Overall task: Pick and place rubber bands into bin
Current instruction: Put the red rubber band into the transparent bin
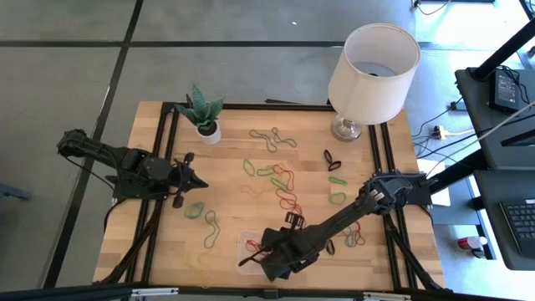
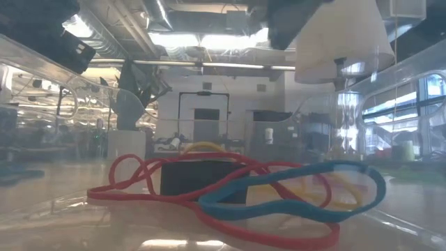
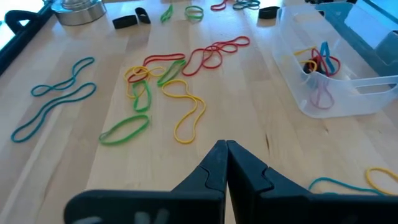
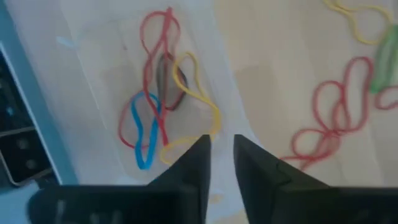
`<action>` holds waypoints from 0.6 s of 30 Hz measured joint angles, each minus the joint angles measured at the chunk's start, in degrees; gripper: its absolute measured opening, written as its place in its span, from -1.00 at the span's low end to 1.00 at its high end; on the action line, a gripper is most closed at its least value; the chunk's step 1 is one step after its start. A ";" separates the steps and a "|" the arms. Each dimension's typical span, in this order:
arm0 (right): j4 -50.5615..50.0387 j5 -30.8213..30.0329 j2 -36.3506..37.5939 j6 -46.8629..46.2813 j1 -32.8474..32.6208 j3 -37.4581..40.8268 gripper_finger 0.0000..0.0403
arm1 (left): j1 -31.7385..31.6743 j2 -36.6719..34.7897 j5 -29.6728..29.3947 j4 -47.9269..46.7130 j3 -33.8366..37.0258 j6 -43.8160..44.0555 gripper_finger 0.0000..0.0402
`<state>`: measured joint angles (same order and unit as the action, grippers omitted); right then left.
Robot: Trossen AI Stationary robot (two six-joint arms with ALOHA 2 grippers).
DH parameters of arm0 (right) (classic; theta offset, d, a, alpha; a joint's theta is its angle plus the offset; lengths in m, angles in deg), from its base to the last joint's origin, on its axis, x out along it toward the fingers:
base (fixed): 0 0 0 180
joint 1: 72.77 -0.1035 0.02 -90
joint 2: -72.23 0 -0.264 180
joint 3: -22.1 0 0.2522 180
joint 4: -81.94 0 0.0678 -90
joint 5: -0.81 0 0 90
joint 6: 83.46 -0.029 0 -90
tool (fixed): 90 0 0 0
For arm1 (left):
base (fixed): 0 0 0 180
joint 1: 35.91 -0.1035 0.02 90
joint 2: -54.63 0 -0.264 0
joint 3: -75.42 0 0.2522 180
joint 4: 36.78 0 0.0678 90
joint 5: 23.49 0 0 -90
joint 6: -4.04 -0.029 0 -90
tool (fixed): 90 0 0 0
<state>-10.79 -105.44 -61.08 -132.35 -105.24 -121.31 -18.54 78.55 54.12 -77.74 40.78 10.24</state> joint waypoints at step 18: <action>12.91 -1.86 14.37 1.55 -0.37 25.28 -0.99 | 0.00 0.00 -0.57 0.45 0.00 2.20 -0.98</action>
<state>2.13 -107.30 -46.71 -130.80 -105.61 -96.03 -18.54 78.55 53.55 -77.29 40.78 12.44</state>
